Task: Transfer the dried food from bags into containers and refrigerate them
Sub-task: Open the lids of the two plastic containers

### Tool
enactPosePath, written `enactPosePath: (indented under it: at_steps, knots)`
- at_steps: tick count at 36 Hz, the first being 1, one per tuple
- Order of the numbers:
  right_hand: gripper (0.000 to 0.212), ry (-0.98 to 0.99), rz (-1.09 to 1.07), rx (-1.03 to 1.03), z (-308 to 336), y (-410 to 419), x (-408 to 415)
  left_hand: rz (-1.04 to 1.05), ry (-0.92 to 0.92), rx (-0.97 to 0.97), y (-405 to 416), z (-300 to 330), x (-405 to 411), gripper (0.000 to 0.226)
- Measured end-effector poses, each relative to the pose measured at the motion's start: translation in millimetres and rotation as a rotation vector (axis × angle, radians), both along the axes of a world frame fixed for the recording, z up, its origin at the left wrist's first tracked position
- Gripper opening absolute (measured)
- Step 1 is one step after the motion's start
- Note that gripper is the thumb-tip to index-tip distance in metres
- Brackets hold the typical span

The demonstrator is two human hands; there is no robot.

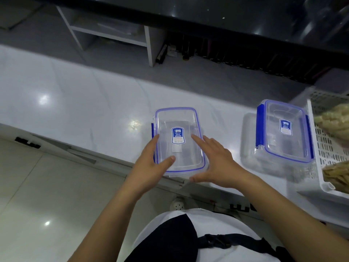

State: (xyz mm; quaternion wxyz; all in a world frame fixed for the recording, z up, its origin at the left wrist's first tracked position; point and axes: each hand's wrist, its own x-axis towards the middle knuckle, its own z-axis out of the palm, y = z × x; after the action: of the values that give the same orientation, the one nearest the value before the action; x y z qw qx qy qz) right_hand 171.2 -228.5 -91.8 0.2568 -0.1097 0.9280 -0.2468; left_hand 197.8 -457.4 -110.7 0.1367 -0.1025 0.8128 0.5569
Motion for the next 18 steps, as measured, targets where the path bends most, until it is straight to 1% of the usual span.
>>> enactPosePath:
  at_steps: [6, 12, 18]
  knots:
    - [0.115, 0.117, -0.021, -0.014, -20, -4, 4, -0.044, 0.047, -0.049, 6, 2, 5, 0.079]
    - [0.115, 0.173, -0.037, -0.059, -20, -4, 6, -0.083, 0.11, -0.12, 5, 11, 8, 0.081]
    - [0.112, 0.264, -0.023, -0.068, 3, 1, 3, -0.074, 0.2, -0.048, 1, 32, 8, 0.079]
